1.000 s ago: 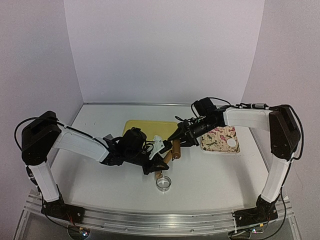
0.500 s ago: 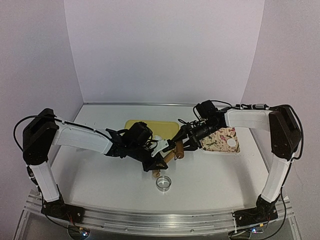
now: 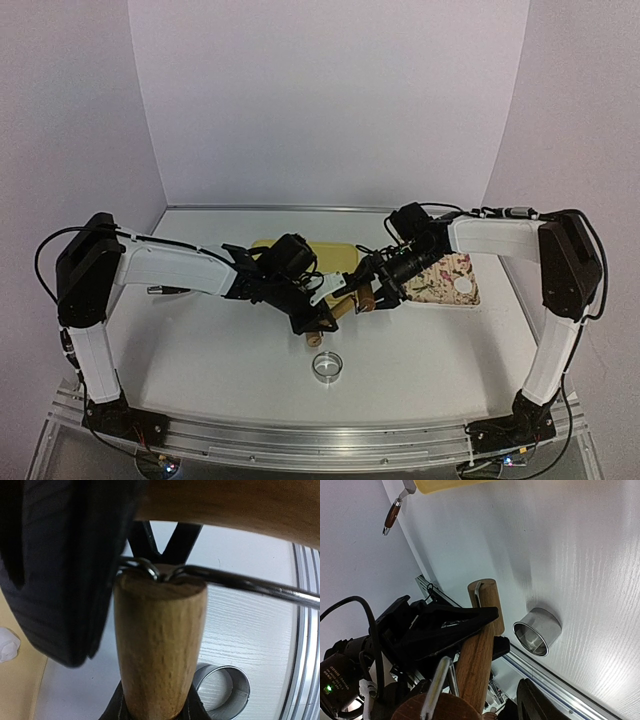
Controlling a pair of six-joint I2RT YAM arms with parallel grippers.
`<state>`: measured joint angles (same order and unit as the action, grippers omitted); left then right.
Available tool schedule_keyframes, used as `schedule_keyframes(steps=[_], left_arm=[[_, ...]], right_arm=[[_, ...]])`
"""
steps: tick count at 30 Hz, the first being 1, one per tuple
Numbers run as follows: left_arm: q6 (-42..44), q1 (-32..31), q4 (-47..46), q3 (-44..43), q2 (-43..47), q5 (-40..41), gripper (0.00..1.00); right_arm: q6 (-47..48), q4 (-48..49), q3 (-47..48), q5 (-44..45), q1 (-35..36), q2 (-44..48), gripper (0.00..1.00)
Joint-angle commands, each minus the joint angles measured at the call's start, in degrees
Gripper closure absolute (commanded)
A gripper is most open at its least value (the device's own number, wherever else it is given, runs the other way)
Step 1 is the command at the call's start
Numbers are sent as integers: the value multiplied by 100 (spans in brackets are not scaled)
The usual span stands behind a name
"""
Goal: Roll out the dumpling wrappers from the dough
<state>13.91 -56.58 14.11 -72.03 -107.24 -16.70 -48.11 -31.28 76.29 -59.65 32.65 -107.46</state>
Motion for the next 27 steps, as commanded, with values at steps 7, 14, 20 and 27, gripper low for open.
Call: schedule_keyframes(steps=[7, 14, 20, 27], left_arm=[[125, 103, -386, -256, -28, 891, 100], [-538, 247, -1000, 413, 433, 902, 52], [-1299, 451, -1316, 997, 1193, 555, 14], [-2745, 977, -1558, 1519, 2014, -503, 9]], right_arm=[[108, -238, 197, -362, 216, -65, 92], [40, -196, 415, -80, 190, -40, 100], [84, -44, 882, 68, 151, -129, 100], [101, 181, 1195, 57, 64, -149, 100]])
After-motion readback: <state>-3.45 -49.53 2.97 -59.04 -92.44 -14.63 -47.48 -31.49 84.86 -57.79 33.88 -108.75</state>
